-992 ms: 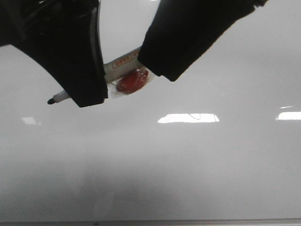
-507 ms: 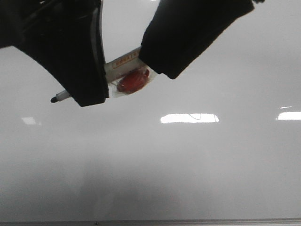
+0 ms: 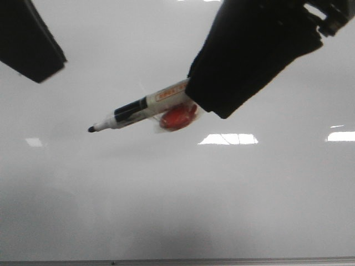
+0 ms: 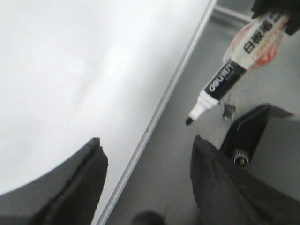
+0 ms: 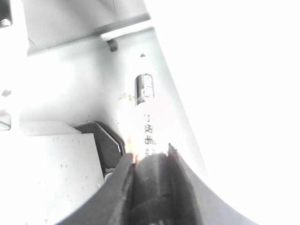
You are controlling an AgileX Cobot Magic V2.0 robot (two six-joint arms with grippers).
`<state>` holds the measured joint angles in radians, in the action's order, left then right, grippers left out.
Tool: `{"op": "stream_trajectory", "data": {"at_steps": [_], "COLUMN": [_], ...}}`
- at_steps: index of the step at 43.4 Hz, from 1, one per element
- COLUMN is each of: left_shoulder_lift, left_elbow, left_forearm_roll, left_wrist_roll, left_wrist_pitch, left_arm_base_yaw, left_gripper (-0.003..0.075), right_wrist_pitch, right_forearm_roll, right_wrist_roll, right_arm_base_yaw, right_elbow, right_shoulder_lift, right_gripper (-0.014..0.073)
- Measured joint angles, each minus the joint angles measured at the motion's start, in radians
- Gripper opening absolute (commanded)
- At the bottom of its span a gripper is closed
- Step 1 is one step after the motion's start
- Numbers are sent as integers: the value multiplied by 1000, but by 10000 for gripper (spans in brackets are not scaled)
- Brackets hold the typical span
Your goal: Write number 8 on whiteboard
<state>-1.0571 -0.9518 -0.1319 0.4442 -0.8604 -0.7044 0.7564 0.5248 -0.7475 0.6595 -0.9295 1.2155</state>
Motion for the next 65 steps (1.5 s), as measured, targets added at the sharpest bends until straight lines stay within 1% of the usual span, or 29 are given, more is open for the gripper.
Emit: {"op": "stream_trajectory", "data": {"at_steps": [4,6,9,12,14,20,24,26,32,38,43,52,61,65], "left_shoulder_lift": [147,250,361,467,534,691,760,774,786,786,786,786,786,786], "left_elbow": [108,189,279,362,416,531,562,564,564,564,564,564,564,564], "left_forearm_roll": [-54,-81,-104,-125,-139,-168,-172,-174,-175,-175,-175,-175,-175,-175], "left_wrist_roll": [-1,-6,-14,-24,-29,-31,-31,-31,-31,-31,-32,-32,-32,-32], "left_wrist_pitch": [100,178,259,327,363,413,419,423,442,443,443,444,446,446], "left_arm_base_yaw": [40,64,86,100,106,108,108,108,108,108,108,108,108,108], "left_gripper": [294,229,134,29,-23,-21,-21,-21,-21,-21,-21,-21,-21,-21], "right_wrist_pitch": [-44,-84,-138,-196,-230,-304,-358,-362,-365,-404,-460,-507,-483,-449], "right_forearm_roll": [42,70,108,143,167,206,219,219,221,223,227,231,241,242], "right_wrist_roll": [0,0,0,0,0,0,0,0,0,0,0,0,0,-2], "right_arm_base_yaw": [-50,-78,-98,-105,-106,-106,-106,-108,-108,-108,-110,-118,-118,-118], "right_elbow": [44,66,93,116,123,129,125,110,1,-75,-97,-130,-169,-171], "right_shoulder_lift": [-30,-51,-74,-94,-102,-107,-93,-64,75,196,254,335,391,403], "right_gripper": [-69,-69,-69,-69,-69,-69,-69,-69,-69,-69,-69,-67,-67,-58]}}
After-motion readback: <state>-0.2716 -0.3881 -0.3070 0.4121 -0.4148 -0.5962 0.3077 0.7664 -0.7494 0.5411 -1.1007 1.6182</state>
